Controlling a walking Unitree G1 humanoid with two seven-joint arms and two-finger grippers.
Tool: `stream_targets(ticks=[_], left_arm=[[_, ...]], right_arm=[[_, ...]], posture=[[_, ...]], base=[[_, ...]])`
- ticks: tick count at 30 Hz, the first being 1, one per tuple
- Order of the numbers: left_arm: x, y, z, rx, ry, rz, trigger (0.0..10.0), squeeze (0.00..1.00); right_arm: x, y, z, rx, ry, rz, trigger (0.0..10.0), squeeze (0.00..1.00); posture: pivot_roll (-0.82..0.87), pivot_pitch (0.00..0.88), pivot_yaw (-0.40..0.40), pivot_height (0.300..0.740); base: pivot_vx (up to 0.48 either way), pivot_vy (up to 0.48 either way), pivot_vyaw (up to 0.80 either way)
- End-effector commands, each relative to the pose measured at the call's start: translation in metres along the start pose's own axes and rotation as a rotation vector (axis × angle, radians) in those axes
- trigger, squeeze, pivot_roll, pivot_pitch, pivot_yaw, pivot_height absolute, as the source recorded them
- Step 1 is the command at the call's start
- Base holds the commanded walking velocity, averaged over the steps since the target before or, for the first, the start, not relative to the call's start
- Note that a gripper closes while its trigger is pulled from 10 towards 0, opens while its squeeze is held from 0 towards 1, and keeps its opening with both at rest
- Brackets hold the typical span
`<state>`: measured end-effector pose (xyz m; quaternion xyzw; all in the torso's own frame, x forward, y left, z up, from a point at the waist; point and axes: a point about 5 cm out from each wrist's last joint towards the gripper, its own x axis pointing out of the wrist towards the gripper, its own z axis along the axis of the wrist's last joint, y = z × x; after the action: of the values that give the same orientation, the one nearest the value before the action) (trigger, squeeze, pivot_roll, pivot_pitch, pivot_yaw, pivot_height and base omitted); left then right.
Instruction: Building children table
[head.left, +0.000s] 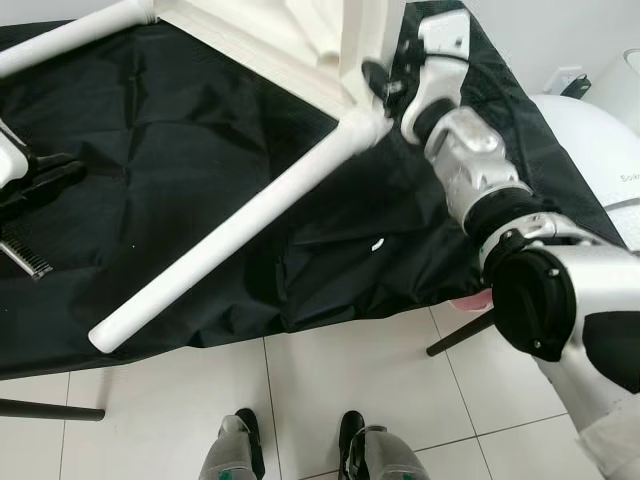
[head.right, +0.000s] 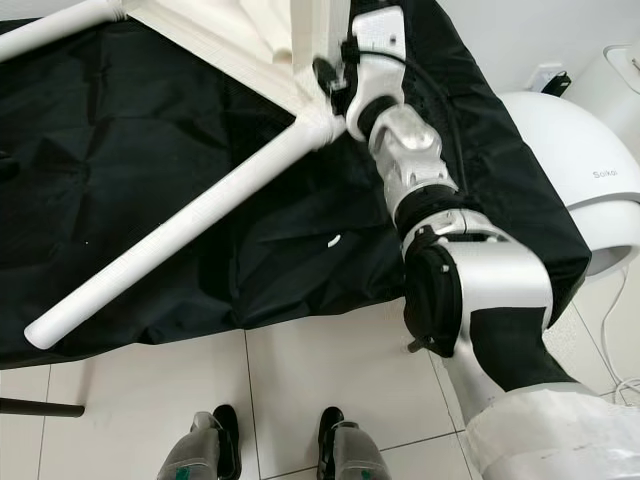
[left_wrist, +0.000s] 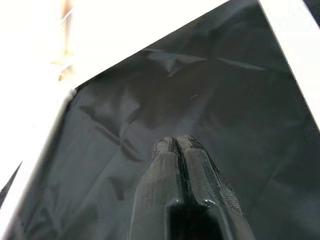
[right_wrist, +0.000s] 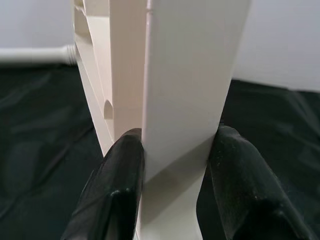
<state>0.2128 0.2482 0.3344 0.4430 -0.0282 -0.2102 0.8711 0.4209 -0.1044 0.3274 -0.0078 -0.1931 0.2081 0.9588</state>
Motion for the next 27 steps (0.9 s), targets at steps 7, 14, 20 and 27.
stream_targets(ticks=[7, 14, 20, 27], left_arm=[[0.017, -0.020, -0.009, -0.061, -0.031, -0.027, 10.0, 0.00], [0.045, -0.039, -0.010, -0.131, -0.141, -0.123, 10.0, 0.00], [0.070, -0.045, -0.011, -0.204, -0.221, -0.107, 10.0, 0.00], [0.094, -0.048, -0.009, -0.372, -0.313, -0.005, 10.0, 0.00]], right_arm=[[0.000, 0.012, -0.006, 0.015, 0.000, 0.082, 10.0, 0.00], [-0.009, 0.010, -0.025, 0.049, 0.025, 0.079, 10.0, 1.00], [-0.017, -0.001, -0.031, 0.072, 0.001, 0.013, 10.0, 1.00], [-0.037, -0.028, -0.038, 0.061, -0.055, -0.129, 10.0, 0.09]], posture=[[0.15, 0.316, -0.031, 0.740], [0.13, 0.331, -0.041, 0.740], [0.10, 0.344, -0.049, 0.740], [0.06, 0.360, -0.042, 0.740]], base=[[0.000, 0.000, 0.00], [0.000, 0.000, 0.00], [0.000, 0.000, 0.00], [0.000, 0.000, 0.00]])
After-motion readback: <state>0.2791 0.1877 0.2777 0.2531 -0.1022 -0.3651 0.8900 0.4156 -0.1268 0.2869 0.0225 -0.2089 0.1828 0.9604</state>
